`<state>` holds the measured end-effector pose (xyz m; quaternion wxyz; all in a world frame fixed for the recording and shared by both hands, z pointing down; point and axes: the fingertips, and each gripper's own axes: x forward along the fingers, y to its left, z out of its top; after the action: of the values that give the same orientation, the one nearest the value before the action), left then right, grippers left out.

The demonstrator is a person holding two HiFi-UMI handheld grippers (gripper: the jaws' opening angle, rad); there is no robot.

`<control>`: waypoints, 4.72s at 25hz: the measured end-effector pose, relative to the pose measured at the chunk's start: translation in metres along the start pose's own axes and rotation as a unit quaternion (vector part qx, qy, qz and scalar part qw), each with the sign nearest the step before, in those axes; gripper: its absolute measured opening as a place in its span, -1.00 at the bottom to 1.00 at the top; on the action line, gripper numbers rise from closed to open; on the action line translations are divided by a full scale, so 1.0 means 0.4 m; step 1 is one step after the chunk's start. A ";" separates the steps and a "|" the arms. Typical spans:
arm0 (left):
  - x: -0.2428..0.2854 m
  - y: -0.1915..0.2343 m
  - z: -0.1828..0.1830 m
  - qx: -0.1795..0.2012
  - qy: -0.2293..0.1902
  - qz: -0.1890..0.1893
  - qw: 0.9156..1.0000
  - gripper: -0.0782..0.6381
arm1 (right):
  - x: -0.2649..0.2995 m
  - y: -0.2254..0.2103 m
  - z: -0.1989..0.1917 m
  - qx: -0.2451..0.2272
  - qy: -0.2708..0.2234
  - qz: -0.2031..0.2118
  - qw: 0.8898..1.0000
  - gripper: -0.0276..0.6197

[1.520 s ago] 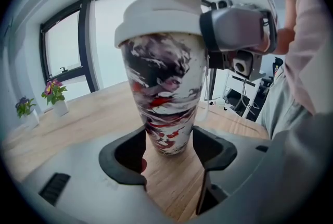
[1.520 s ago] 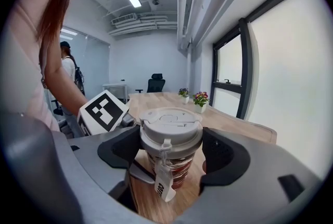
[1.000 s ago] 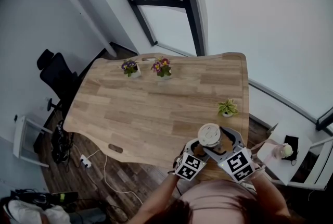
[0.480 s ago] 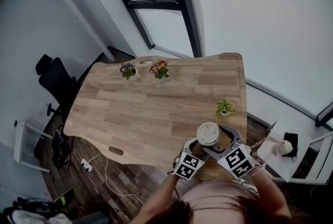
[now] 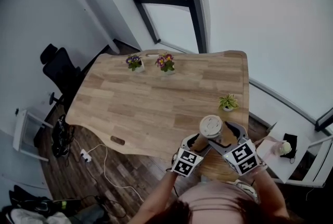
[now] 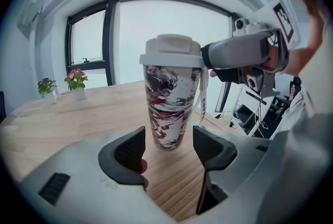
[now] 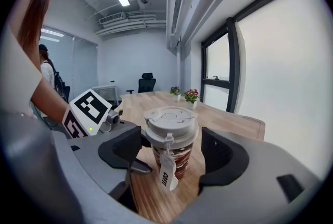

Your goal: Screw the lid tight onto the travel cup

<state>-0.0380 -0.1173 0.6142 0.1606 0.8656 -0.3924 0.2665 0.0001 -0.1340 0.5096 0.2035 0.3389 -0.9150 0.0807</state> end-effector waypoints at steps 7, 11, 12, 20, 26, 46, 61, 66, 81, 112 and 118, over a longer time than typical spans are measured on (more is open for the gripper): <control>-0.057 -0.010 0.010 -0.018 -0.017 0.024 0.999 -0.10 | -0.033 0.004 0.014 0.003 -0.010 -0.002 1.000 0.18; -0.095 0.001 0.034 -0.032 -0.033 0.054 0.998 -0.22 | -0.050 0.008 0.025 0.007 -0.018 -0.002 1.000 0.17; -0.106 0.006 0.041 -0.039 -0.039 0.063 0.996 -0.25 | -0.055 0.009 0.027 0.009 -0.021 -0.004 1.000 0.11; -0.198 0.025 0.104 -0.078 -0.097 0.123 0.985 -0.54 | -0.093 0.015 0.040 0.018 -0.036 -0.013 0.999 -0.26; -0.251 0.004 0.137 -0.085 -0.124 0.147 0.978 -0.66 | -0.133 0.017 0.061 0.039 -0.059 -0.018 0.997 -0.50; -0.418 -0.127 0.219 -0.077 -0.184 0.199 0.959 -0.78 | -0.339 0.054 0.144 0.052 -0.137 -0.043 0.988 -0.91; -0.542 -0.238 0.295 -0.068 -0.223 0.211 0.949 -0.78 | -0.438 0.105 0.192 0.025 -0.149 -0.055 0.987 -0.92; -0.556 -0.253 0.304 -0.077 -0.230 0.208 0.948 -0.78 | -0.456 0.119 0.192 0.024 -0.145 -0.055 0.988 -0.92; -0.565 -0.264 0.344 -0.094 -0.257 0.206 0.940 -0.78 | -0.441 0.107 0.223 0.028 -0.144 -0.028 0.989 -0.92; -0.561 -0.485 0.371 -0.101 -0.238 0.244 0.935 -0.78 | -0.653 0.083 0.184 0.027 -0.181 -0.001 0.983 -0.92; -0.559 -0.494 0.370 -0.097 -0.235 0.248 0.935 -0.78 | -0.663 0.085 0.181 0.027 -0.178 0.004 0.984 -0.92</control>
<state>0.0398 0.0702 0.3499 0.0759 0.7592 -0.6446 0.0479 0.1372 0.0271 0.3305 0.0281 0.3499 -0.9353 0.0443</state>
